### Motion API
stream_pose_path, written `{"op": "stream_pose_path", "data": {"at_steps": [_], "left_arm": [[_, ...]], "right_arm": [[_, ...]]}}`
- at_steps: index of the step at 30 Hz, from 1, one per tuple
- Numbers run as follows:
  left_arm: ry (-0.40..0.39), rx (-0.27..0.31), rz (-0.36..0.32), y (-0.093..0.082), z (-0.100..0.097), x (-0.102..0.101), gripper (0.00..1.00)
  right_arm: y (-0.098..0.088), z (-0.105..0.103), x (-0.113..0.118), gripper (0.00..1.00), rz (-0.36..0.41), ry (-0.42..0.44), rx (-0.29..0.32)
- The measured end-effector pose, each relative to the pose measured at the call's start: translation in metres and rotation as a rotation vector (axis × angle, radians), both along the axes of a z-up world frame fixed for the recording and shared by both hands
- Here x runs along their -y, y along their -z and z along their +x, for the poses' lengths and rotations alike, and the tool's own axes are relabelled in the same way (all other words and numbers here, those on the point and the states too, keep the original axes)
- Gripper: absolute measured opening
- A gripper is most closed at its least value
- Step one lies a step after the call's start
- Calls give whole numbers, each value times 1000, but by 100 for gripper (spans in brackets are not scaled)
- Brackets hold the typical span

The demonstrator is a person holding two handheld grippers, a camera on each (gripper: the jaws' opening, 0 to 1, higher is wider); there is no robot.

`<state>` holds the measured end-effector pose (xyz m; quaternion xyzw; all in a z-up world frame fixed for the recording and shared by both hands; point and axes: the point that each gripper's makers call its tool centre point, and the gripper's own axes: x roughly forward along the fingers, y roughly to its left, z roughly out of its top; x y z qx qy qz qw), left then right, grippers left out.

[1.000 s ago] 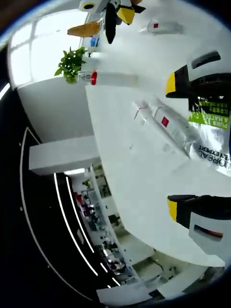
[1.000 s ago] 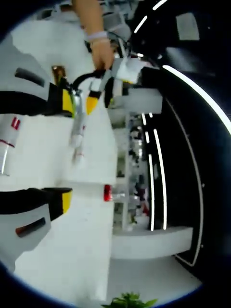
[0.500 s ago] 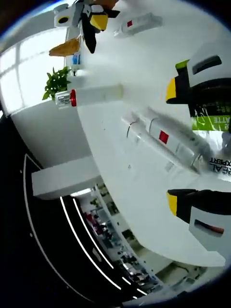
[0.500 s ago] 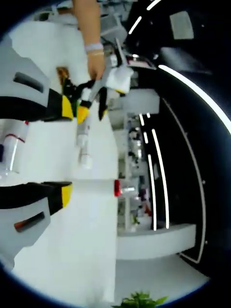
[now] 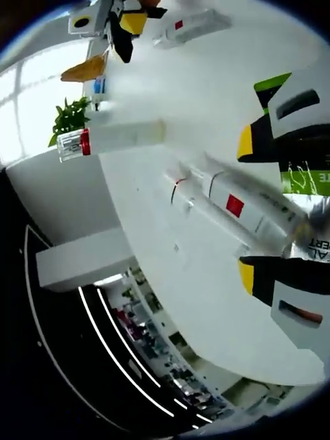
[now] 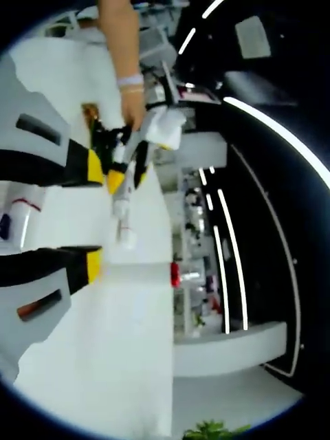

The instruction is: Arrange the skincare products in the storage area until every visible bottle or jar stands upright without overlapping.

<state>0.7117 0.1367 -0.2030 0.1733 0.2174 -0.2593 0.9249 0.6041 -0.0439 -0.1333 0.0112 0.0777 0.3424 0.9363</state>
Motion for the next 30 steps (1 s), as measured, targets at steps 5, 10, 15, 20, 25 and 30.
{"op": "stream_pose_path", "data": {"at_steps": [5,10,15,20,25,30], "left_arm": [[-16,-11,-2,2,-2,-1,48],[-21,-5,28,5,-4,-3,40],[7,-21,27,7,-7,3,39],[7,-55,23,9,-9,6,34],[0,-83,52,11,-16,10,31],[23,-165,19,14,-26,21,25]], "right_arm": [[3,-3,-1,29,-9,-9,-6],[3,-5,0,26,3,-12,-7],[2,-5,2,23,6,-5,-1],[3,-3,4,23,18,-3,-5],[1,-1,5,22,26,-1,-3],[0,0,6,22,38,2,-4]]}}
